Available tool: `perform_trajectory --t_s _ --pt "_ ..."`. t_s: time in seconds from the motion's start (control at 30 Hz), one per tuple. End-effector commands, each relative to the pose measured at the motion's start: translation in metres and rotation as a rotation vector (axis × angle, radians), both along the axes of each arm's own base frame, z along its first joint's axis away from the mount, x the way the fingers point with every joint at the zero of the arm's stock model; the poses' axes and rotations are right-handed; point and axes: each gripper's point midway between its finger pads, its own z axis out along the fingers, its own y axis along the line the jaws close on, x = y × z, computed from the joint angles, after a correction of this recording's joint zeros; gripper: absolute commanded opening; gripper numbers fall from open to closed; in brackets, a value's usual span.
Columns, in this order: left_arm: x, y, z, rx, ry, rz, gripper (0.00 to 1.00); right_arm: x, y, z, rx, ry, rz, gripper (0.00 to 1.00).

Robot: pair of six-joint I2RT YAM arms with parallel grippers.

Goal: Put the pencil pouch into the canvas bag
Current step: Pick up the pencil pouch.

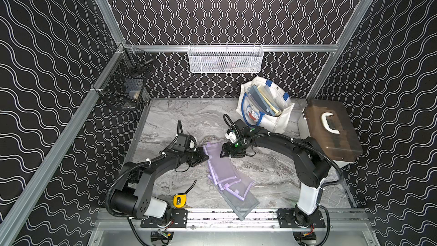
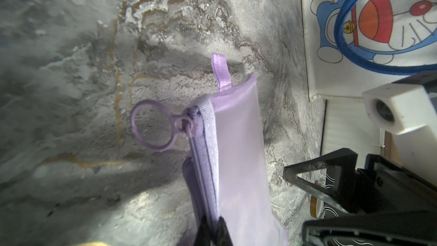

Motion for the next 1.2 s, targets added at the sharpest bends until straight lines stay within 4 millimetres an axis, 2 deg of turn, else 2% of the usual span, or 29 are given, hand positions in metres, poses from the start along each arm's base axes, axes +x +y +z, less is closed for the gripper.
perform_trajectory --t_s 0.0,0.57,0.8,0.9,1.03,1.17 --pt "-0.001 -0.002 0.001 -0.011 -0.019 -0.021 0.0 0.003 0.004 -0.001 0.011 0.01 -0.013 0.73" --pt "-0.004 -0.002 -0.009 -0.007 0.008 -0.026 0.0 -0.002 0.027 -0.023 0.098 0.107 0.018 0.64" --pt "-0.004 -0.002 -0.011 -0.007 0.013 -0.026 0.0 0.002 0.04 -0.01 0.188 0.076 0.032 0.43" --pt "-0.003 -0.002 -0.01 -0.006 0.01 -0.026 0.0 0.004 0.046 -0.002 0.237 0.061 0.036 0.4" --pt "-0.003 -0.002 -0.009 -0.005 0.01 -0.027 0.0 0.003 0.047 -0.003 0.246 0.067 0.043 0.35" --pt "0.0 -0.002 -0.004 0.001 -0.008 -0.028 0.05 0.003 0.047 0.002 0.255 0.055 0.046 0.15"
